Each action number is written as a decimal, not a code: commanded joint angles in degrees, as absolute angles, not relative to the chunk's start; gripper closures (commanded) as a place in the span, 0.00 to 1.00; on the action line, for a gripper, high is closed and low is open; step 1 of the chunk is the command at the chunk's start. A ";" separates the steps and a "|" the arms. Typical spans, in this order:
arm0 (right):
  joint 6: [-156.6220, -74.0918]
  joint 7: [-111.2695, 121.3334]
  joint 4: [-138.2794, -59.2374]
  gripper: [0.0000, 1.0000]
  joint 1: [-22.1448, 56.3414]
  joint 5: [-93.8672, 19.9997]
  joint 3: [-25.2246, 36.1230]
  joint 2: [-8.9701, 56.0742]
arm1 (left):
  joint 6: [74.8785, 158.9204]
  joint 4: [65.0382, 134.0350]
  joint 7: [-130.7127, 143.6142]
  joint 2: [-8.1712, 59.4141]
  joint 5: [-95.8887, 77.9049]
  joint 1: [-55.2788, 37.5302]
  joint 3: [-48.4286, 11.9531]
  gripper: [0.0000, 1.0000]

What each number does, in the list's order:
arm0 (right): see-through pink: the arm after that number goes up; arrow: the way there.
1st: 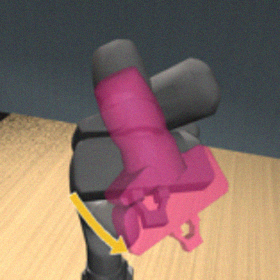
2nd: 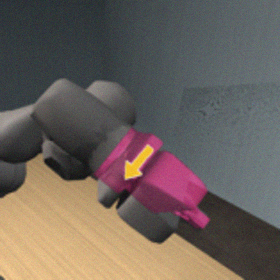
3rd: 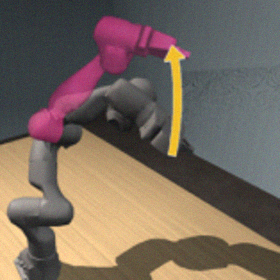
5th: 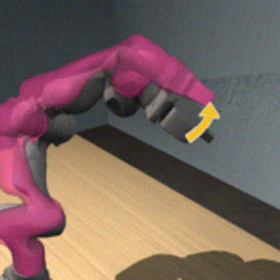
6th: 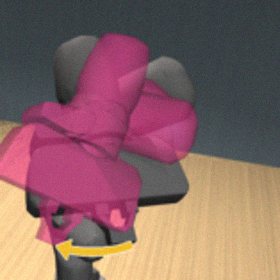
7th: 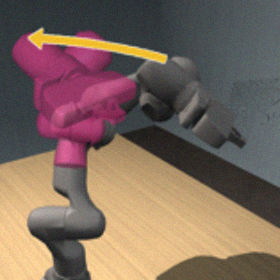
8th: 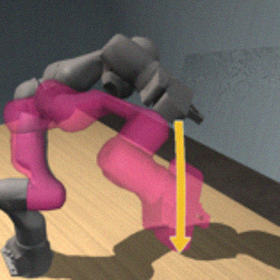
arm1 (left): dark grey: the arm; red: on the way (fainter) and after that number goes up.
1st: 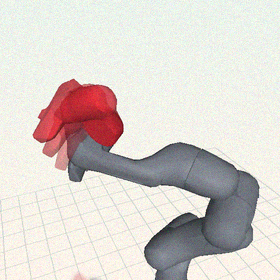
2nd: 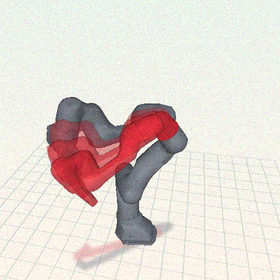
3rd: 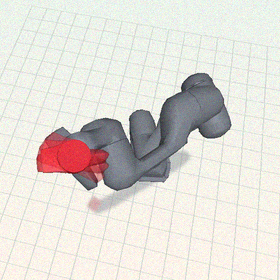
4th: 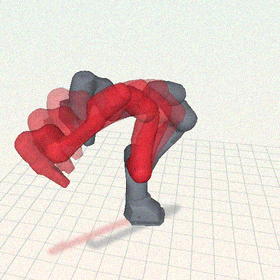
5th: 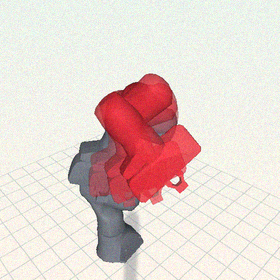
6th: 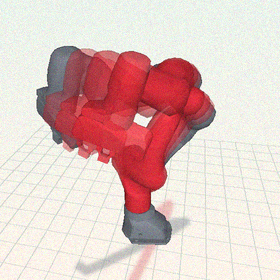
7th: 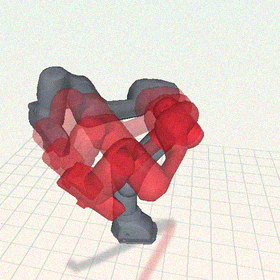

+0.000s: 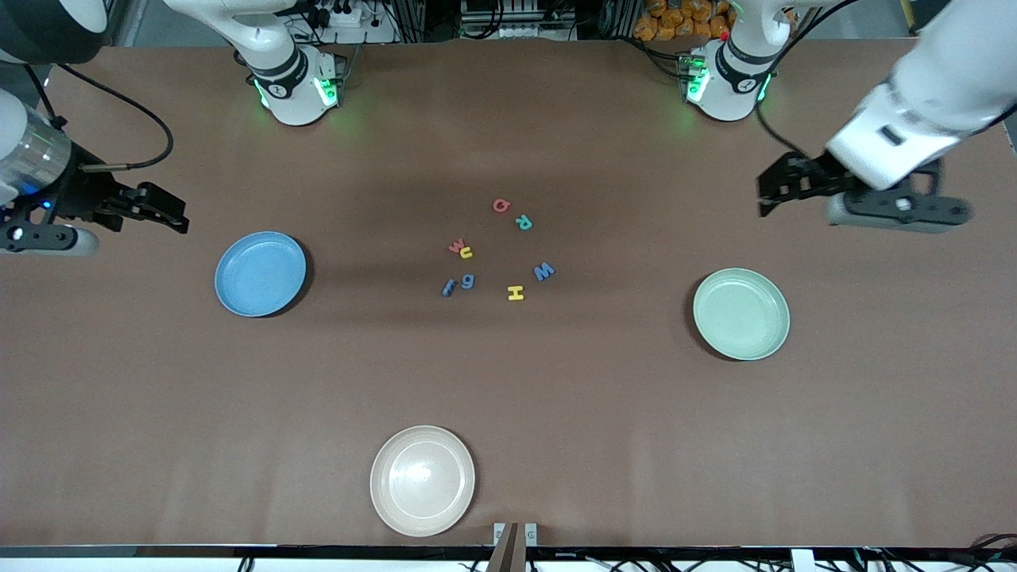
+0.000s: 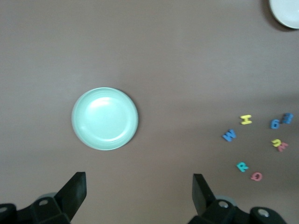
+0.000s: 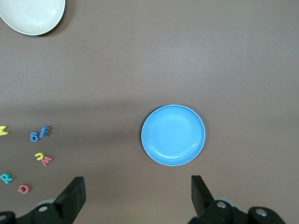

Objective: Sort upper and lower case letters into plates
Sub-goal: 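Move both grippers from rest toward the foam letters, then lower the left gripper to the blue W while the right gripper lowers too, then close the left gripper on the blue W while the right gripper aligns, then carry the W to the green plate while the right gripper grasps blue l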

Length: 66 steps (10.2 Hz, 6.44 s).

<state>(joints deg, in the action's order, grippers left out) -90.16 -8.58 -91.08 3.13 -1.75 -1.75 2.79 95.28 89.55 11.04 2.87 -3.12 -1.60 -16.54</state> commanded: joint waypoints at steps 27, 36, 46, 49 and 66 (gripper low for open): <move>-133.85 -47.72 -102.04 0.00 26.19 -4.75 -5.62 34.97 | 140.52 109.77 7.40 30.14 12.22 -26.72 -19.60 0.00; -134.47 -50.80 -102.22 0.00 27.16 -4.22 -7.91 36.65 | 144.92 109.07 5.36 35.68 16.87 -28.39 -17.40 0.16; -134.65 -53.70 -102.30 0.06 28.83 -3.96 -7.82 37.44 | 148.01 107.49 5.36 38.32 17.31 -30.41 -15.64 0.40; -134.56 -53.61 -102.30 0.25 28.65 -3.96 -7.82 37.44 | 147.92 107.49 5.54 38.23 17.31 -30.41 -15.12 1.00; -134.65 -53.61 -102.22 0.71 28.65 -3.96 -7.82 37.44 | 125.91 116.09 -0.70 19.59 11.08 6.59 -13.47 1.00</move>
